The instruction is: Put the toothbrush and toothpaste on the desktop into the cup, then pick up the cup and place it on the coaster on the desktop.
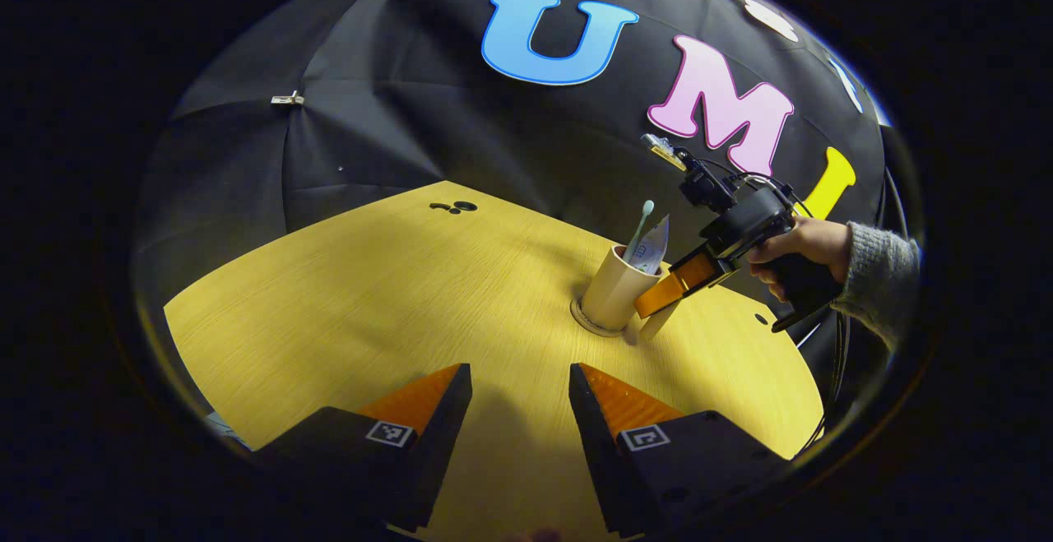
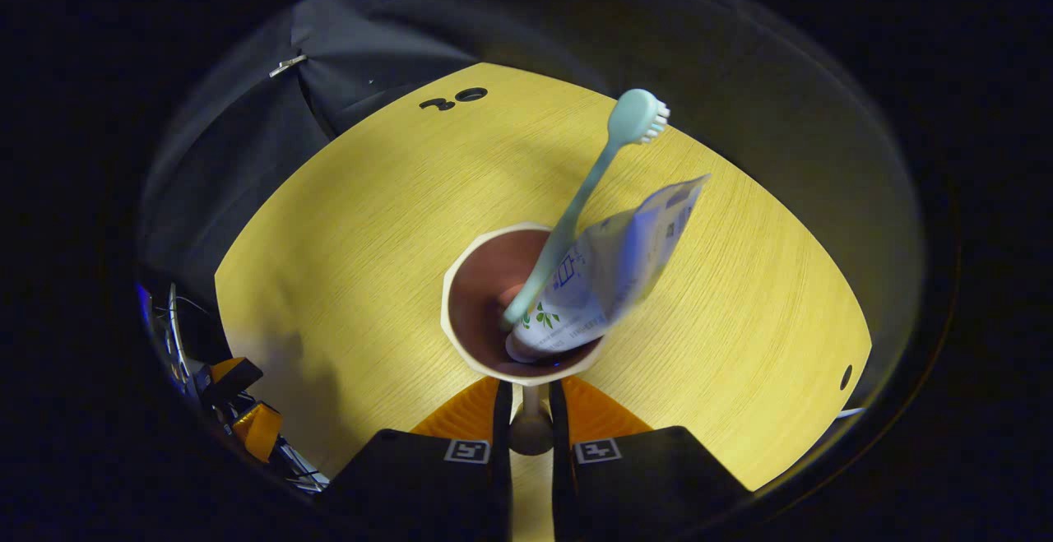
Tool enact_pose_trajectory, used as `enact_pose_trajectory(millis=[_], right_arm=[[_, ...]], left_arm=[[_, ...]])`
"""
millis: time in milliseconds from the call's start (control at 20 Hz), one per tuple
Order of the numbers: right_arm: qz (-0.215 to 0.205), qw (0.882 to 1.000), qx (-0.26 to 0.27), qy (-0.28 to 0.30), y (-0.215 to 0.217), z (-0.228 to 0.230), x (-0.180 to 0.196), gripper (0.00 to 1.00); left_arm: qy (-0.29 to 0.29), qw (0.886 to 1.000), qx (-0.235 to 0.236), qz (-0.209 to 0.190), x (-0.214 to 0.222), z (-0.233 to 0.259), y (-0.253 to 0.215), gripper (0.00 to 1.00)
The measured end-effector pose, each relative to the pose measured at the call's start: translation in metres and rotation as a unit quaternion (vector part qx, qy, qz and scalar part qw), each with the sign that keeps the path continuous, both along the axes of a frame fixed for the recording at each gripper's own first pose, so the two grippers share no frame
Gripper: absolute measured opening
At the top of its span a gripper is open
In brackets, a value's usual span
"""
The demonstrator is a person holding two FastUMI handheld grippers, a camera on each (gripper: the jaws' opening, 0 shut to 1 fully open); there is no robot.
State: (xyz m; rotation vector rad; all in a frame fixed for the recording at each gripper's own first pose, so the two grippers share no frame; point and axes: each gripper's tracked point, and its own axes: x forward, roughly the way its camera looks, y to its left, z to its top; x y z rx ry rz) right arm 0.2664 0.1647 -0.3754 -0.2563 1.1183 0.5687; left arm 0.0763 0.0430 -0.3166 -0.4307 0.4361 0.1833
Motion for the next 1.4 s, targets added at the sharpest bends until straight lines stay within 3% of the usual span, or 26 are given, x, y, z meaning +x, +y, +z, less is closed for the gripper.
enact_pose_trajectory(millis=[100, 150, 200, 400, 450, 500, 600, 800, 850, 900, 950, 1050, 1250, 1400], right_arm=[[-0.002, 1.0, -0.004, -0.001, 0.0, 0.001, 0.0, 0.24], [-0.003, 1.0, -0.004, -0.001, 0.0, 0.002, 0.0, 0.19], [-0.006, 1.0, -0.004, -0.001, 0.0, 0.005, 0.001, 0.25], [-0.014, 1.0, 0.009, -0.002, -0.002, 0.018, -0.002, 0.29], [-0.015, 1.0, 0.01, -0.002, -0.003, 0.019, -0.003, 0.22], [-0.016, 1.0, 0.012, -0.004, -0.005, 0.024, -0.004, 0.29], [-0.02, 1.0, 0.019, -0.005, -0.008, 0.033, -0.007, 0.28], [-0.032, 0.999, 0.029, -0.015, -0.021, 0.066, -0.022, 0.5], [-0.038, 0.999, 0.031, -0.021, -0.026, 0.074, -0.027, 0.61], [-0.044, 0.998, 0.036, -0.024, -0.03, 0.083, -0.034, 0.63], [-0.054, 0.997, 0.044, -0.03, -0.034, 0.095, -0.041, 0.72], [-0.075, 0.994, 0.066, -0.049, -0.043, 0.123, -0.056, 0.67], [-0.124, 0.981, 0.113, -0.097, -0.064, 0.179, -0.087, 0.88], [-0.151, 0.971, 0.123, -0.14, -0.086, 0.214, -0.113, 0.96]], left_arm=[[0.001, 1.0, 0.0, -0.001, -0.002, 0.001, 0.001, 0.77], [0.0, 1.0, 0.0, -0.003, -0.004, 0.001, 0.001, 0.77], [0.001, 1.0, 0.001, -0.004, -0.004, 0.002, 0.002, 0.77], [0.0, 1.0, 0.006, -0.009, -0.006, 0.008, 0.003, 0.77], [-0.001, 1.0, 0.007, -0.01, -0.007, 0.011, 0.002, 0.77], [-0.001, 1.0, 0.008, -0.011, -0.007, 0.012, 0.003, 0.77], [-0.002, 1.0, 0.009, -0.013, -0.009, 0.017, 0.003, 0.77], [0.009, 1.0, 0.018, -0.02, -0.018, 0.026, 0.004, 0.77], [0.011, 0.999, 0.023, -0.024, -0.02, 0.03, 0.003, 0.77], [0.015, 0.999, 0.027, -0.029, -0.023, 0.034, 0.003, 0.77], [0.019, 0.999, 0.029, -0.039, -0.025, 0.038, 0.001, 0.77], [0.026, 0.997, 0.036, -0.057, -0.032, 0.05, 0.001, 0.77], [0.013, 0.995, 0.067, -0.079, -0.034, 0.084, 0.002, 0.77], [0.004, 0.992, 0.093, -0.089, -0.031, 0.108, 0.003, 0.77]])
